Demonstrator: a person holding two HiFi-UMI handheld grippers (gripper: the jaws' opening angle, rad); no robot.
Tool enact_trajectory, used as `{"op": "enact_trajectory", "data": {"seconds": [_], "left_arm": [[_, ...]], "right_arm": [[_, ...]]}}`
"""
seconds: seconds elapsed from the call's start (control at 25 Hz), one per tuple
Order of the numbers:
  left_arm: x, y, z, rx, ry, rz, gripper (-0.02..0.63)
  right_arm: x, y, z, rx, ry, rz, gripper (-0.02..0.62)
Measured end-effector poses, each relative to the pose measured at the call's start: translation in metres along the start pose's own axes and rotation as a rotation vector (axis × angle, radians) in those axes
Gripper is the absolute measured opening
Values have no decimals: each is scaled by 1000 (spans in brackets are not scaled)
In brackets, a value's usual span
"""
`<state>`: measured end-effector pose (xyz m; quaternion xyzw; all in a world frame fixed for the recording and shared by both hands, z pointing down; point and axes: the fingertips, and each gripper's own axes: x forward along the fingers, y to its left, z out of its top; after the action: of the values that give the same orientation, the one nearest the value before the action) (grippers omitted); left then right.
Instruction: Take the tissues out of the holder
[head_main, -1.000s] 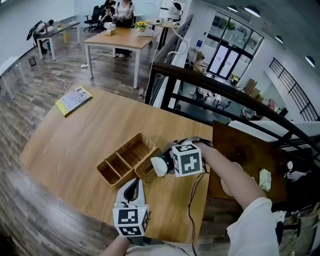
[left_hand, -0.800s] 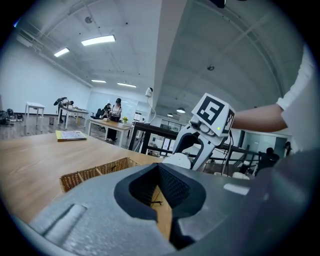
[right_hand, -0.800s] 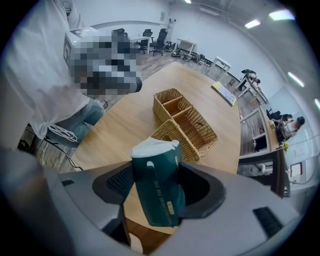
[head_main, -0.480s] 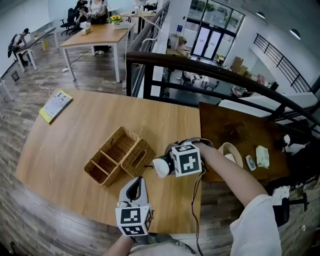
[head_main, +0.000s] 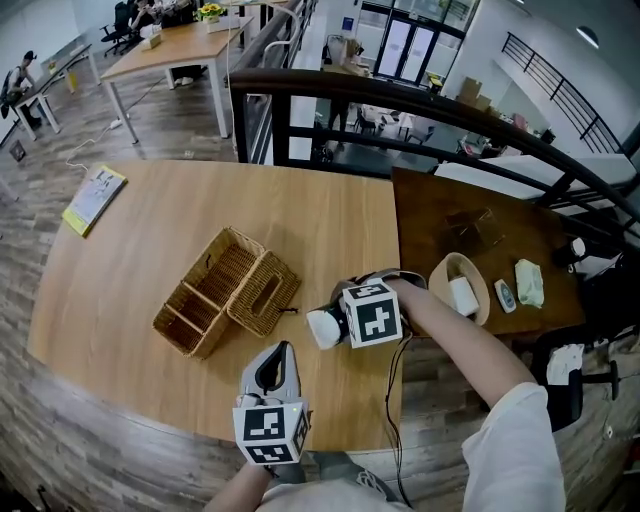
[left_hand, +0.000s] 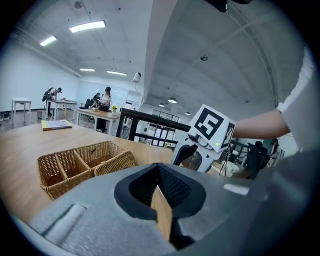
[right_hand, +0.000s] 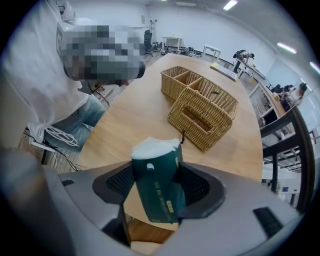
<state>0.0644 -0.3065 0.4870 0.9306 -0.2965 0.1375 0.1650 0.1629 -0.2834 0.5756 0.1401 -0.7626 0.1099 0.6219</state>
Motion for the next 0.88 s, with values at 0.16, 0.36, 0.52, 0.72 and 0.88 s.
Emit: {"op": "enact_trajectory", "data": {"seconds": [0.16, 0.36, 0.52, 0.72, 0.88], "left_arm": [[2, 1, -10, -4, 20, 7, -14], [6, 7, -18, -15, 38, 22, -14], [8, 11, -19, -18, 40, 32, -14], [10, 15, -24, -26, 48, 48, -14], [12, 17, -29, -29, 58, 57, -14]], "right_arm": [[12, 1, 1, 2, -14, 9, 288], [22, -2, 8, -16, -21, 26, 288], [26, -2, 12, -27, -29, 38, 288], [34, 0, 17, -38, -44, 51, 287], [39, -2, 19, -38, -60, 52, 287]]}}
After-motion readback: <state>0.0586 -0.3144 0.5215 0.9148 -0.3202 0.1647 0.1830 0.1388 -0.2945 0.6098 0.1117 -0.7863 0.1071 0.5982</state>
